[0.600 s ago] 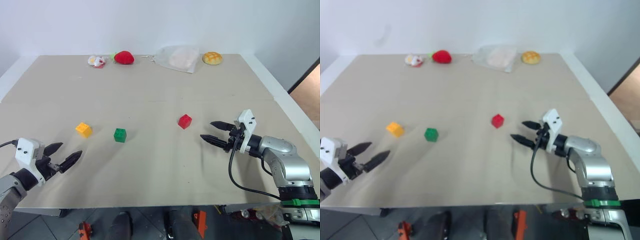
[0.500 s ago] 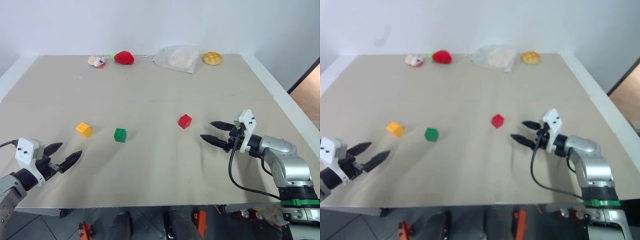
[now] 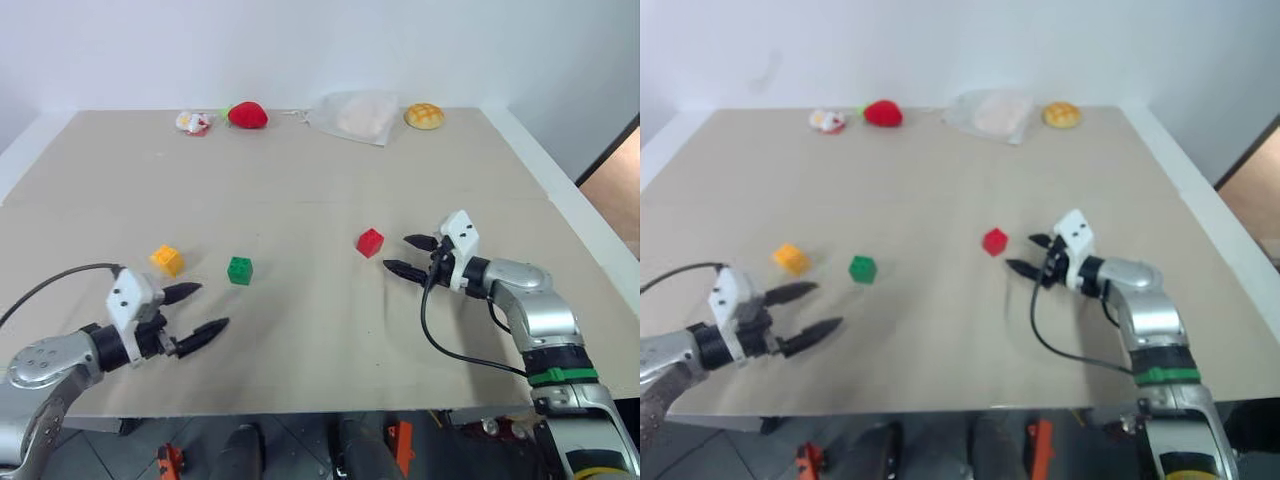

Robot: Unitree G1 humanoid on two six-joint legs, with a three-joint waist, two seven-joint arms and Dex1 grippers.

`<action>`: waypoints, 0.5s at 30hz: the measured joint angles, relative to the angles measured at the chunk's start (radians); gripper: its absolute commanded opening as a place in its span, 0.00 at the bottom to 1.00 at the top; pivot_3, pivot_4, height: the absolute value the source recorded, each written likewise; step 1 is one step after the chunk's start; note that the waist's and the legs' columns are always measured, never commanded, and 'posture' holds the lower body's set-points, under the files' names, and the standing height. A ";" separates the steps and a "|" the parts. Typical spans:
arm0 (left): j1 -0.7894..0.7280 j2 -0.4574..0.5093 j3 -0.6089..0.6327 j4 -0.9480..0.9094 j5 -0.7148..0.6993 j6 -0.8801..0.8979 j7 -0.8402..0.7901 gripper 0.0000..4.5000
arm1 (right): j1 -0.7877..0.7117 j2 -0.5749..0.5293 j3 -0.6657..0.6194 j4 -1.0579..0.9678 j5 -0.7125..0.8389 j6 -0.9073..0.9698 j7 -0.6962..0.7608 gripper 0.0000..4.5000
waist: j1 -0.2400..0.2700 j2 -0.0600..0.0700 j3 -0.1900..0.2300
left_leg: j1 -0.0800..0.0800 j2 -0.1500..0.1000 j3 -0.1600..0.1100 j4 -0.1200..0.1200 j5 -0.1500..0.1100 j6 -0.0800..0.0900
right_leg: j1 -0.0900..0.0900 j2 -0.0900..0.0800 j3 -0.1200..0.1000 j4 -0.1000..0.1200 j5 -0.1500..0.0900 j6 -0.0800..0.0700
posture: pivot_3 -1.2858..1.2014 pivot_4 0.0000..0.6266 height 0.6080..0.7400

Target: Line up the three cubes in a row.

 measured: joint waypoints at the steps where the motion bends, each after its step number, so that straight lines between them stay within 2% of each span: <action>1: -0.011 0.001 -0.015 -0.005 0.003 0.000 -0.006 0.99 | -0.011 0.006 0.003 0.019 -0.003 -0.008 0.002 0.88 | 0.000 0.000 0.000 | 0.000 0.000 0.000 0.000 0.000 0.000 | 0.000 0.000 0.000 0.000 0.000 0.000 | 0.52 0.24 1.00; 15: -0.084 -0.024 -0.059 0.004 0.019 -0.010 0.002 0.99 | -0.116 0.088 0.044 0.174 -0.050 -0.091 0.039 0.88 | -0.001 0.000 0.000 | 0.001 0.002 0.000 0.000 0.000 0.000 | 0.000 0.003 0.002 0.000 0.002 0.001 | 0.52 0.24 1.00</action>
